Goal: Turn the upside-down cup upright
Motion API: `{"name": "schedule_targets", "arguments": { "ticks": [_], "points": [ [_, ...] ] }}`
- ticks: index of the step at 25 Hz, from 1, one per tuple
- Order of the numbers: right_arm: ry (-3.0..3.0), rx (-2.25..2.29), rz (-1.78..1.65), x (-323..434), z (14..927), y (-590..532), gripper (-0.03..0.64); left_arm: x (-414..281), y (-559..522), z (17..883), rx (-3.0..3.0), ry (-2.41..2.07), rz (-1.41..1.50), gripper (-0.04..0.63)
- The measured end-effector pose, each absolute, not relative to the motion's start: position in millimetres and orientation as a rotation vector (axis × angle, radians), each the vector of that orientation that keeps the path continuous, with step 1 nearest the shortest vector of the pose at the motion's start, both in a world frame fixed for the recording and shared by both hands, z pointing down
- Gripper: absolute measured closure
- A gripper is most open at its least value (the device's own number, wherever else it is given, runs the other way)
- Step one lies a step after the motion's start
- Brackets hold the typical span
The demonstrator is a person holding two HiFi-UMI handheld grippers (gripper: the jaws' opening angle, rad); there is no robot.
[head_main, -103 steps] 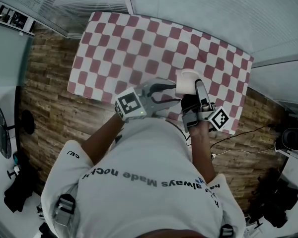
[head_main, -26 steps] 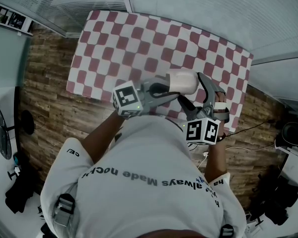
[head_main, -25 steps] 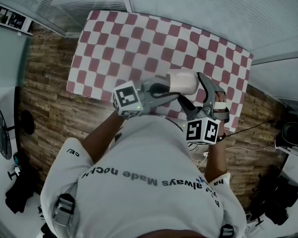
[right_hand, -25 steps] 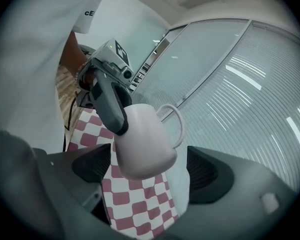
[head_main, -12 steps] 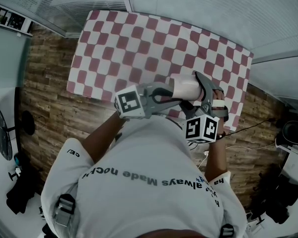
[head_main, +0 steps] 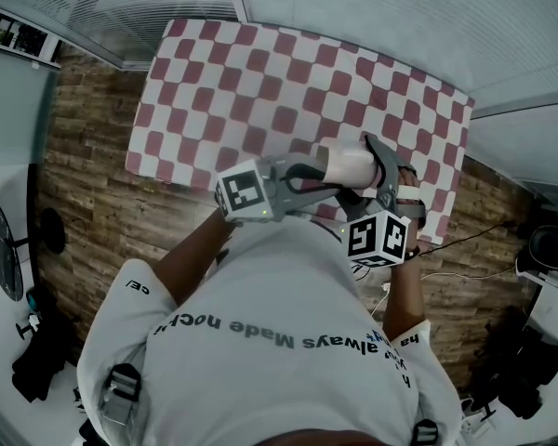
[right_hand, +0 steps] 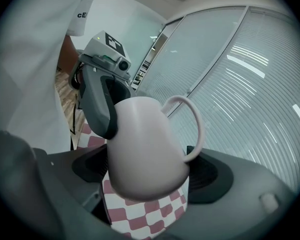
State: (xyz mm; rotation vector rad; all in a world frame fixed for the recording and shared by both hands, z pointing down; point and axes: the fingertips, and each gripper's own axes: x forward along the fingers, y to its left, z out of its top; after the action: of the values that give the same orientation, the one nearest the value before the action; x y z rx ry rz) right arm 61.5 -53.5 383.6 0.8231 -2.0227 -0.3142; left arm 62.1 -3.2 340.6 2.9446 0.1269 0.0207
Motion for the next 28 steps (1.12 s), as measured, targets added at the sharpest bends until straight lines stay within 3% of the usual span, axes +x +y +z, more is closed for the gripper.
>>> {"name": "schedule_targets", "arguments": {
  "ticks": [16, 24, 28],
  "points": [
    [-2.048, 0.938, -0.268, 65.5, 374.9, -51.4, 0.144, 56.6, -9.0, 330.9, 2.924, 0.007, -0.069, 0.526],
    [-2.063, 0.991, -0.272, 67.9, 368.4, -52.4, 0.144, 43.3, -22.8, 321.7, 2.917, -0.100, -0.176, 0.454],
    [-2.112, 1.046, -0.227, 67.4, 367.0, -53.5, 0.144, 34.3, -35.3, 323.3, 2.894, -0.190, -0.223, 0.382]
  ]
}}
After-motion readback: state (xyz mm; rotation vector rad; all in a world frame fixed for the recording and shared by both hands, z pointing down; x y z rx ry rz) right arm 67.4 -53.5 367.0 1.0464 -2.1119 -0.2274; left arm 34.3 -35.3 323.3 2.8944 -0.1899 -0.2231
